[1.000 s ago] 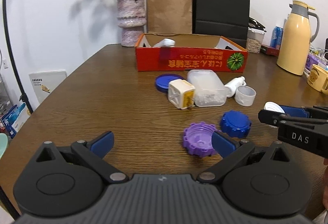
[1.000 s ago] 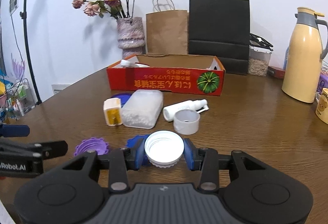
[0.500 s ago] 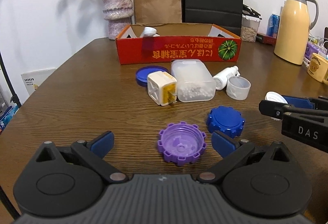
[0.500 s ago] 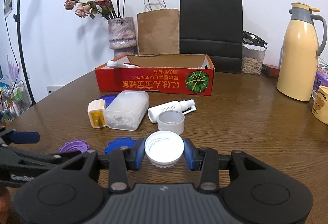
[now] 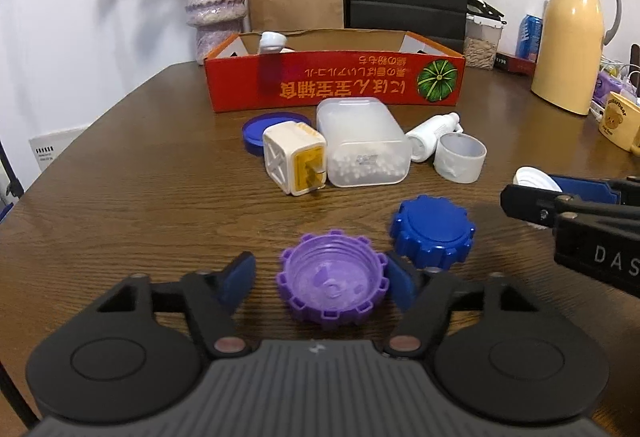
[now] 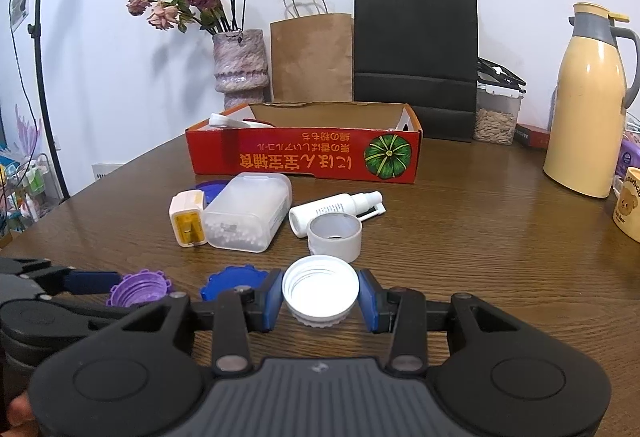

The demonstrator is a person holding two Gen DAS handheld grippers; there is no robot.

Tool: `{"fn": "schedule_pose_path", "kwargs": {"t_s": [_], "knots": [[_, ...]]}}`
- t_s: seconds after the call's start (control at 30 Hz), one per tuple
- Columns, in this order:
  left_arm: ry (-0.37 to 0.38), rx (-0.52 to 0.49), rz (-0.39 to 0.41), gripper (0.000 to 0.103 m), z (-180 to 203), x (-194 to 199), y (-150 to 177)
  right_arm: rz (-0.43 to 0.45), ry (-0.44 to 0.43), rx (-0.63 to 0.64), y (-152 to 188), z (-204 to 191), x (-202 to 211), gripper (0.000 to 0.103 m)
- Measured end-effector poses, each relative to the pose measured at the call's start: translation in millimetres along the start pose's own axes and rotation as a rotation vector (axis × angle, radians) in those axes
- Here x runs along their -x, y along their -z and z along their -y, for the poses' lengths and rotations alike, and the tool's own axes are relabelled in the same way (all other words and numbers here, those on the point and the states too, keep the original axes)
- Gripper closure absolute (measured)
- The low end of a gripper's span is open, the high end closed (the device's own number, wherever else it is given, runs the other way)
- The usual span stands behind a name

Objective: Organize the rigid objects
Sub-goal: 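Grasp the purple cap with the left tool while the right tool holds the white cap, then carry the white and purple caps toward the red box with both tools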

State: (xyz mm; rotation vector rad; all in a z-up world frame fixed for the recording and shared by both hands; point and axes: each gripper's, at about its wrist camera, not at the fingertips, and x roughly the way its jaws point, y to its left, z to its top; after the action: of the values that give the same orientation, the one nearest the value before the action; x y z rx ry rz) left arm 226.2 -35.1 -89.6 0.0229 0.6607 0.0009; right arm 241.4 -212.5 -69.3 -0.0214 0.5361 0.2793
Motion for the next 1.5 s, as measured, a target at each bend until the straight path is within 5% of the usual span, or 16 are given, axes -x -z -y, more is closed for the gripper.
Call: {"fn": "schedule_pose_path", "kwargs": {"t_s": [0.03, 0.53, 1.5], "knots": [[0.006, -0.001, 0.004, 0.048, 0.4, 0.3, -0.1, 0.0, 0.0, 0.001, 0.0, -0.1, 0.1, 0.064], [0.022, 0.012, 0.066, 0.048, -2.8, 16.1, -11.5, 0.02, -0.003, 0.019, -8.0, -3.8, 4.2, 0.064], [0.008, 0.033, 0.21, 0.048, -15.7, 6.7, -108.7, 0.114, 0.015, 0.012, -80.1, 0.9, -21.9, 0.064]]}}
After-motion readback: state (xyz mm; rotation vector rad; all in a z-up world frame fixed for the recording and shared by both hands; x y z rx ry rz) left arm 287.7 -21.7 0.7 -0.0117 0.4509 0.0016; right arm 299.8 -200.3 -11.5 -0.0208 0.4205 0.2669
